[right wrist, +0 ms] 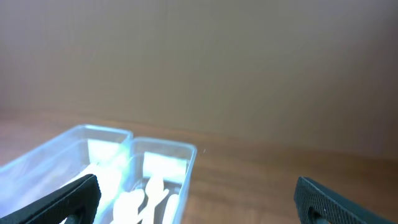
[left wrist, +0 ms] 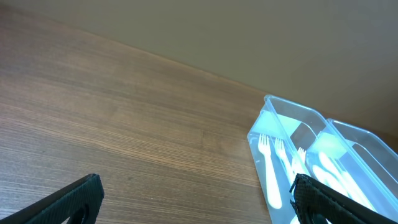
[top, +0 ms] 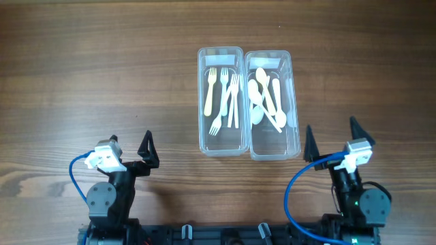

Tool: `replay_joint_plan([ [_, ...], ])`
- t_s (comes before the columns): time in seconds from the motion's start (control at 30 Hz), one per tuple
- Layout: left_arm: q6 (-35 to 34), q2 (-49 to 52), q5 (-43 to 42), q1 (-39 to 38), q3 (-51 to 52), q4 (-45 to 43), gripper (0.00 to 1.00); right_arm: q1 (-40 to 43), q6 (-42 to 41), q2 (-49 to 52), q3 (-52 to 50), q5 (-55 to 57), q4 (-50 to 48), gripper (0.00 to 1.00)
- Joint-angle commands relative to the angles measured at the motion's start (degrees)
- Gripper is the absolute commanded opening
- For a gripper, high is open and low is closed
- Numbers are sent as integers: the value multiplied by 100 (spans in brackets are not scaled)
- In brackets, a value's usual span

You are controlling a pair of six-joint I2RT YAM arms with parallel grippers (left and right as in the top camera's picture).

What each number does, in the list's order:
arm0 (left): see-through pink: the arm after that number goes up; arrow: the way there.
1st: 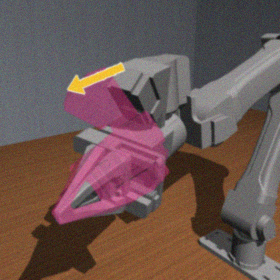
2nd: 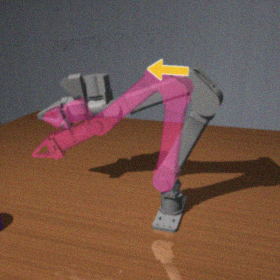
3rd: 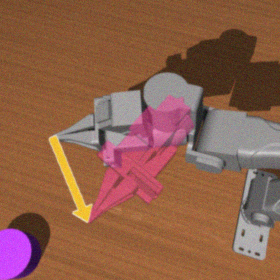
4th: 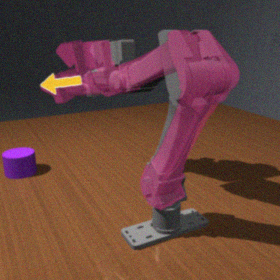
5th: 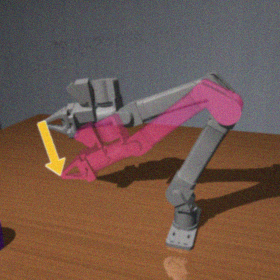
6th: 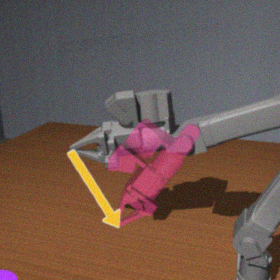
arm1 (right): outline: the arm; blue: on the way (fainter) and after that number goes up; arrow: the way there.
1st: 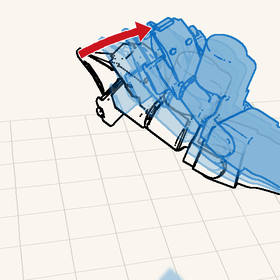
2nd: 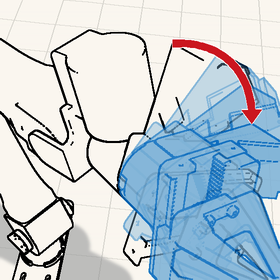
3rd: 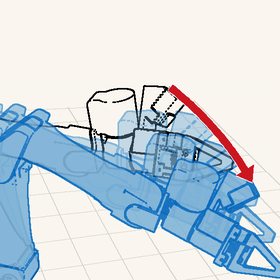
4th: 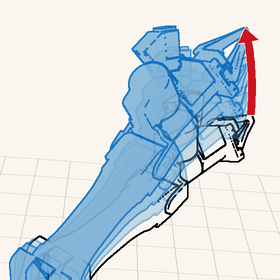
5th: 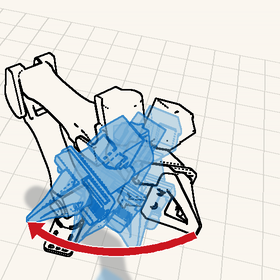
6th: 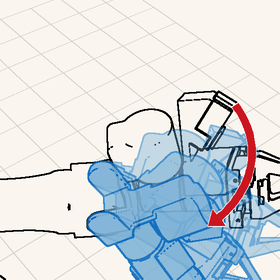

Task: Pack container

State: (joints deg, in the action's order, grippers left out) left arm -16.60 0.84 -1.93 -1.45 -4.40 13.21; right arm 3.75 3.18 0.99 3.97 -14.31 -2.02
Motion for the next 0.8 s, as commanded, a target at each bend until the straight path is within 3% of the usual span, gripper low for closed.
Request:
replay_joint_plan([
  [0.0, 138, -46, 50, -31, 44, -24, 100, -116, 184, -81, -332, 98, -136, 100],
  [0.17, 138, -46, 52, -31, 44, -24, 100, -122, 474, -81, -365, 387, -52, 100],
  [0.33, 138, -46, 50, -31, 44, -24, 100, -122, -2, -81, -367, 1108, -46, 100],
  [0.77, 138, -46, 52, -31, 44, -24, 100, -122, -15, -79, -367, 1261, 168, 100],
])
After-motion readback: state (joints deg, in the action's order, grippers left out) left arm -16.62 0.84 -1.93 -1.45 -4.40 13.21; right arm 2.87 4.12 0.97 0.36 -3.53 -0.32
